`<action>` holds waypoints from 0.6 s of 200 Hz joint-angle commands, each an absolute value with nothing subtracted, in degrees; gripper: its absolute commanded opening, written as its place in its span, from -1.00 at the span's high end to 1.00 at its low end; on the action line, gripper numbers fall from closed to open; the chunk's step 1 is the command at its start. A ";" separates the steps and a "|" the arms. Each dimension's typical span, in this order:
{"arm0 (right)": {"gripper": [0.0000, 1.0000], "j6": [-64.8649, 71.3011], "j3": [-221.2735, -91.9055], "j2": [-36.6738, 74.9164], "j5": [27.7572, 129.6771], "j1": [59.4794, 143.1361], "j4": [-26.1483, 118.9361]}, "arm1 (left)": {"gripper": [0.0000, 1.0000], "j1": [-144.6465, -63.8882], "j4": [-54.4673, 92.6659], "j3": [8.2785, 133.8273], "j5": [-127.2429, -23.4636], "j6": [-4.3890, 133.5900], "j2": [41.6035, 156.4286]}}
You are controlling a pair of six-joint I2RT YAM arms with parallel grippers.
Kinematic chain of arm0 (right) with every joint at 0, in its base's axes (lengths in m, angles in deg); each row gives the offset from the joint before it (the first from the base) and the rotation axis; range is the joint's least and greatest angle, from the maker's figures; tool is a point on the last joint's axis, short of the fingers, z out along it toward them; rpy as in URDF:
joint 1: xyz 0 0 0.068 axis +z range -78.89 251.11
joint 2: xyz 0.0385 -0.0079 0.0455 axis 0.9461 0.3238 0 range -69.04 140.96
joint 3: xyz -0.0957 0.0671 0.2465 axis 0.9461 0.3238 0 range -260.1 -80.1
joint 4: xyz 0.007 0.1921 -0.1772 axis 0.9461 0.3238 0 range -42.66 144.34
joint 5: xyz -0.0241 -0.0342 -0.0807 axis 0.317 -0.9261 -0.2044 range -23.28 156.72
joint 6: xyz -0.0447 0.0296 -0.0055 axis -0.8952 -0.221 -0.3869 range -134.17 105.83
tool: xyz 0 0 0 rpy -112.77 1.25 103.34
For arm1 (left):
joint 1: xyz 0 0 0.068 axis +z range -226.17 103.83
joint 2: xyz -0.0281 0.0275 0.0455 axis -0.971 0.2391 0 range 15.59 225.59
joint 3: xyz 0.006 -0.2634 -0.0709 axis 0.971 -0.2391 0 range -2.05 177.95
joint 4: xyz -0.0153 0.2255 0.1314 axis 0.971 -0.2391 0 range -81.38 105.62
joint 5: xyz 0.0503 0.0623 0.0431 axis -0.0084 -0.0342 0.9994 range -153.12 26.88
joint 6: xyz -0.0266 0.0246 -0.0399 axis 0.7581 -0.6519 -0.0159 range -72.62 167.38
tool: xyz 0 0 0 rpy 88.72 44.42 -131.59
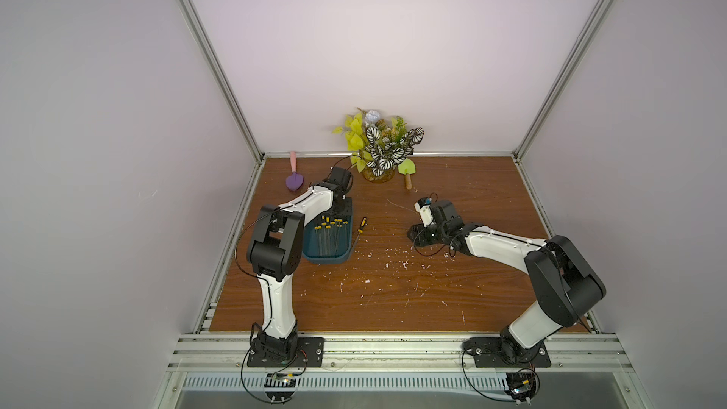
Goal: Take the file tool out of the storage box
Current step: Pick up the file tool from the storage box.
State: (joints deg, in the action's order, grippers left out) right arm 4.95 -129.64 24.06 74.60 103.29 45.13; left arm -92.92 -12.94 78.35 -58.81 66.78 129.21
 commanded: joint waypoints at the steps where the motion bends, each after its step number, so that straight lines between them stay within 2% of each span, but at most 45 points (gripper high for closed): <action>1: -0.14 5.28 -129.56 23.33 74.84 103.71 44.79 | 0.91 -92.52 -14.25 78.28 -57.54 66.74 129.05; 58: -0.14 5.33 -130.02 23.50 75.07 103.74 44.52 | 0.94 -92.56 -17.44 79.80 -57.26 66.45 121.31; 93: -0.14 5.43 -129.98 23.47 75.15 103.79 44.08 | 0.92 -92.98 -18.91 79.89 -62.99 67.50 115.85; 120: -0.14 5.26 -129.89 23.13 74.77 103.73 44.15 | 0.91 -96.28 -19.02 79.42 -66.19 69.68 113.21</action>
